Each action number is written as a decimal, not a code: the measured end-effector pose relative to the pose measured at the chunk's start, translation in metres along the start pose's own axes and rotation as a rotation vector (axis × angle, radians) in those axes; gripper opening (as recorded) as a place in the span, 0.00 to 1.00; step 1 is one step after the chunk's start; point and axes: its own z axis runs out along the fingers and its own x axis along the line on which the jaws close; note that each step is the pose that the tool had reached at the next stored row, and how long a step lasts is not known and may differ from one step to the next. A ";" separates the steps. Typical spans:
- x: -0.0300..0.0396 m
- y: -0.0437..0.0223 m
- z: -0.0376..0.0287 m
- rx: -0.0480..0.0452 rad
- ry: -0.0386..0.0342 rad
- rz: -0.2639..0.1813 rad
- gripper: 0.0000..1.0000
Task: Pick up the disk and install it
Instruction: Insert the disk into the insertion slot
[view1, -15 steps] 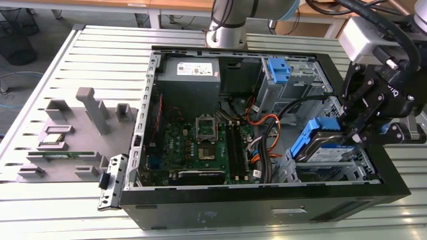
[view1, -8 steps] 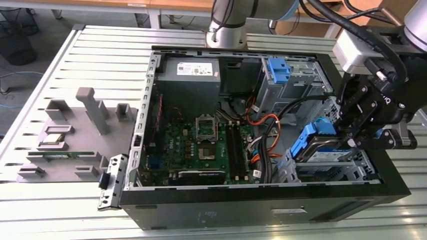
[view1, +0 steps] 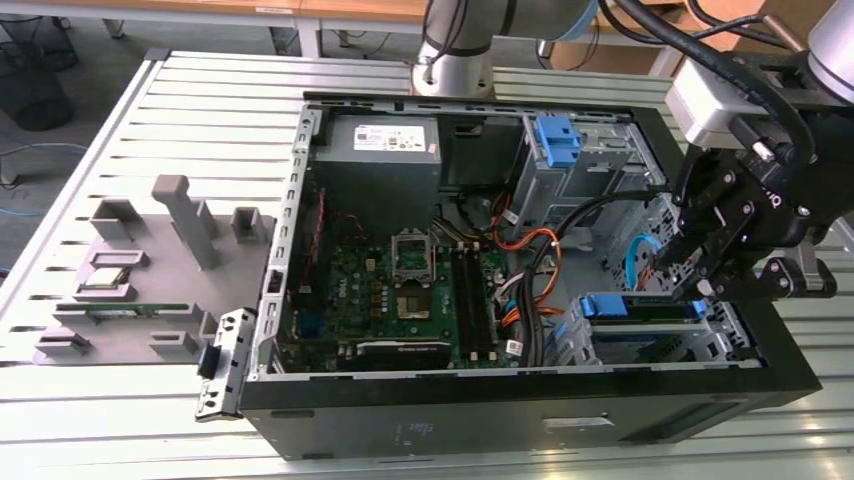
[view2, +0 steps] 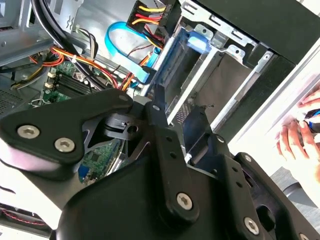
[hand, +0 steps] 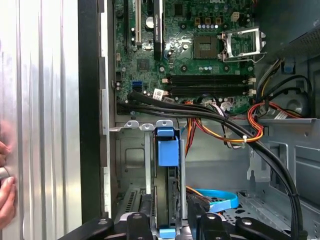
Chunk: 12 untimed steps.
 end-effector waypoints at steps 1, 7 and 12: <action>0.0000 0.0000 0.0000 0.0000 0.0001 0.000 0.42; 0.0001 0.0005 0.0025 0.0049 -0.0011 0.000 0.42; 0.0002 0.0013 0.0048 0.0122 -0.0020 -0.002 0.42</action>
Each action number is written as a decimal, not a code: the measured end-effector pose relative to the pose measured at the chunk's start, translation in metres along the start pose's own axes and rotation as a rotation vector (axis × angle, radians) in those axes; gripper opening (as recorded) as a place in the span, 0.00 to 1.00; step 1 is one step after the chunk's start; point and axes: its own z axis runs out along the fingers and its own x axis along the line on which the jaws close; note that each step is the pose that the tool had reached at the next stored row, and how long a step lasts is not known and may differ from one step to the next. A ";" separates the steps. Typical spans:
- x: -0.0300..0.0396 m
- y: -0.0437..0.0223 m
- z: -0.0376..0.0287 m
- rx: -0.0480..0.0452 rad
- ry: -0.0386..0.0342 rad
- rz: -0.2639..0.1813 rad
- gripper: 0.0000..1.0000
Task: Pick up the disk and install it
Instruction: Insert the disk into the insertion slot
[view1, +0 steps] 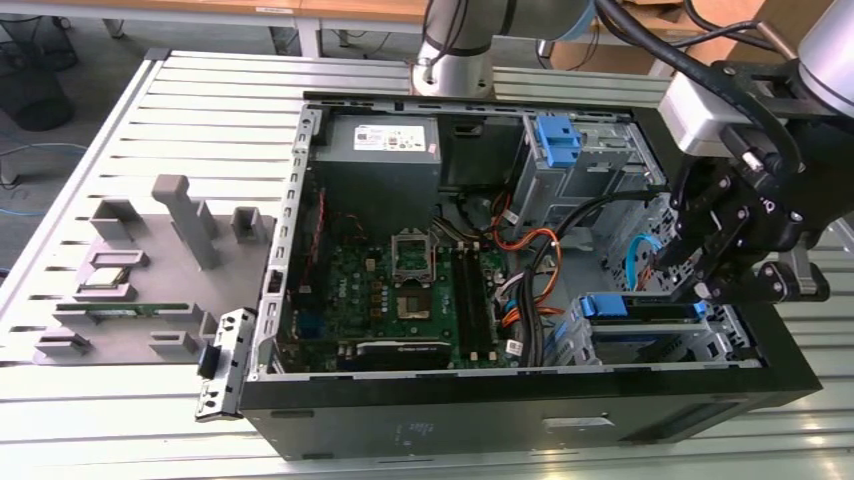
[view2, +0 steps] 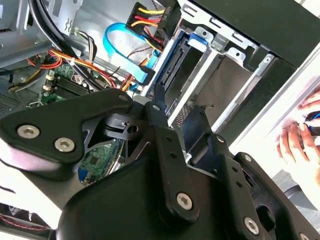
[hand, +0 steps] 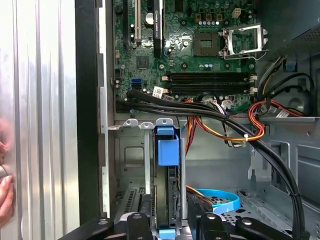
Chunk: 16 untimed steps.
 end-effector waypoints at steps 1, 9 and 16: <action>0.0000 0.0007 0.0007 0.0005 0.0000 0.000 0.42; -0.0029 0.0049 0.0034 0.0012 0.0012 0.000 0.42; -0.0053 0.0075 0.0049 0.0012 0.0011 0.000 0.42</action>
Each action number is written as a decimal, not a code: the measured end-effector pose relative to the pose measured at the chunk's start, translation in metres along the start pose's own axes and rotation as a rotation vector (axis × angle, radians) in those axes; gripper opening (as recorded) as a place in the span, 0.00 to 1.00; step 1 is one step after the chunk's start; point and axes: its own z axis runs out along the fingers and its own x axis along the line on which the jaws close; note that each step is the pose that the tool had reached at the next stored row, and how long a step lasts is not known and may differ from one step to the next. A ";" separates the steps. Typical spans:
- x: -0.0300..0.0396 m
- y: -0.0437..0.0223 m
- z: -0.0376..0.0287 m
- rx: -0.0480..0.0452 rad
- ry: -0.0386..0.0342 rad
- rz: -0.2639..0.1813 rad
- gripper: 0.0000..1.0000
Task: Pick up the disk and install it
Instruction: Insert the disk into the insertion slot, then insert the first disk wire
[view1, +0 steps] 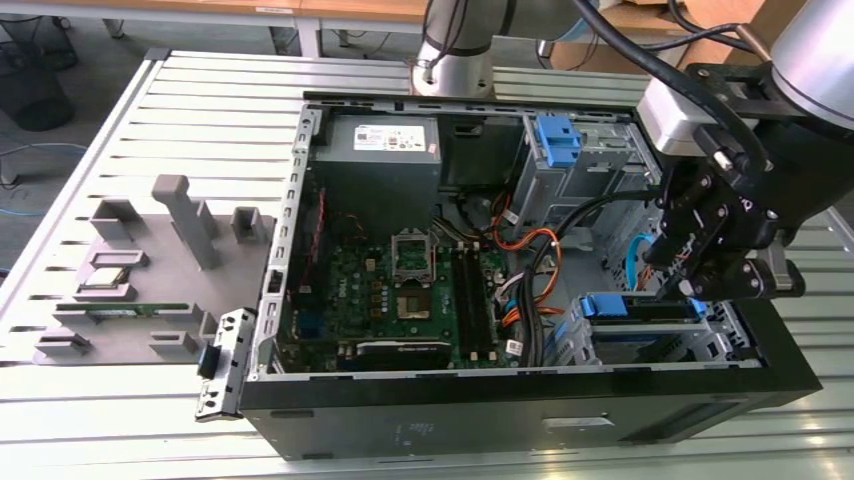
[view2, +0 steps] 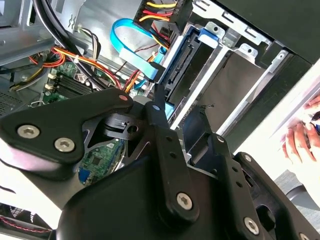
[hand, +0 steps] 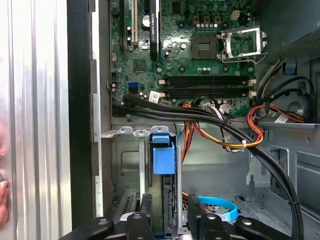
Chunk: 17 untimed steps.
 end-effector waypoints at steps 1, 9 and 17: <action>0.0000 0.0000 0.0001 0.0000 -0.0001 0.000 0.42; -0.0020 0.0002 0.0006 0.0000 0.0000 0.000 0.42; -0.0024 0.0002 0.0007 0.0000 0.0000 0.000 0.42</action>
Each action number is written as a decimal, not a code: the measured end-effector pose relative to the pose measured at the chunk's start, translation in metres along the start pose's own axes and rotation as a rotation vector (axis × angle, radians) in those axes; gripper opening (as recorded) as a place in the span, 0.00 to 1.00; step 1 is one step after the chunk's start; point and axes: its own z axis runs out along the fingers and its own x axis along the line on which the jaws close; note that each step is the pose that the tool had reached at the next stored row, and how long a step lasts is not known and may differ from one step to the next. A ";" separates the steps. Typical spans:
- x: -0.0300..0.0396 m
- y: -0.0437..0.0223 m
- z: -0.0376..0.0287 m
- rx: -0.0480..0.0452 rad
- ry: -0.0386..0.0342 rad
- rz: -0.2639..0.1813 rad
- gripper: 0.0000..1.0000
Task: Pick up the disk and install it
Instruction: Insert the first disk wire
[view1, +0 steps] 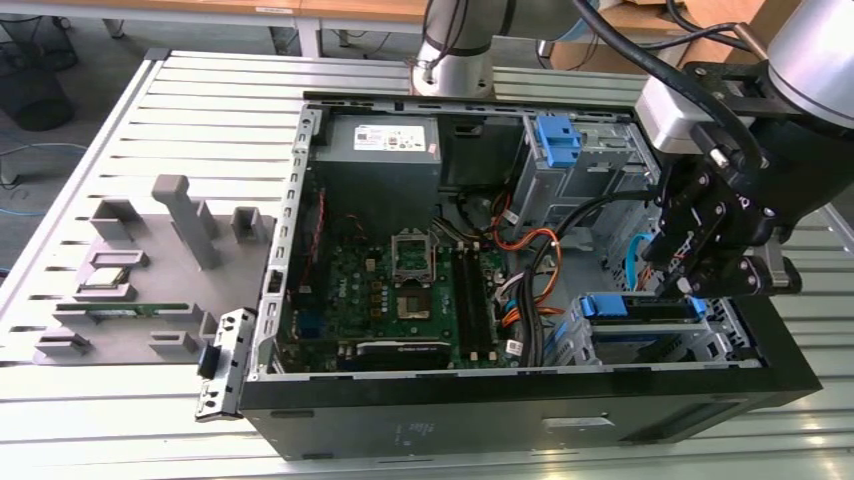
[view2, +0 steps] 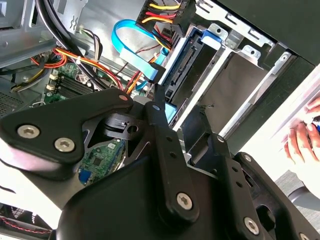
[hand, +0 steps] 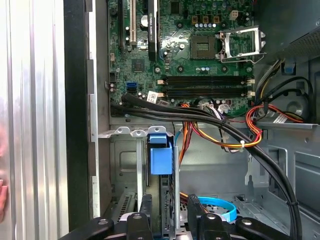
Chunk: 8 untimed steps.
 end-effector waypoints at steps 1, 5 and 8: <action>0.0000 0.0000 -0.0001 0.0000 0.0001 0.000 0.42; -0.0001 0.0000 -0.0040 0.0000 0.0000 0.000 0.42; -0.0003 0.0000 -0.0084 0.0000 0.0001 0.000 0.42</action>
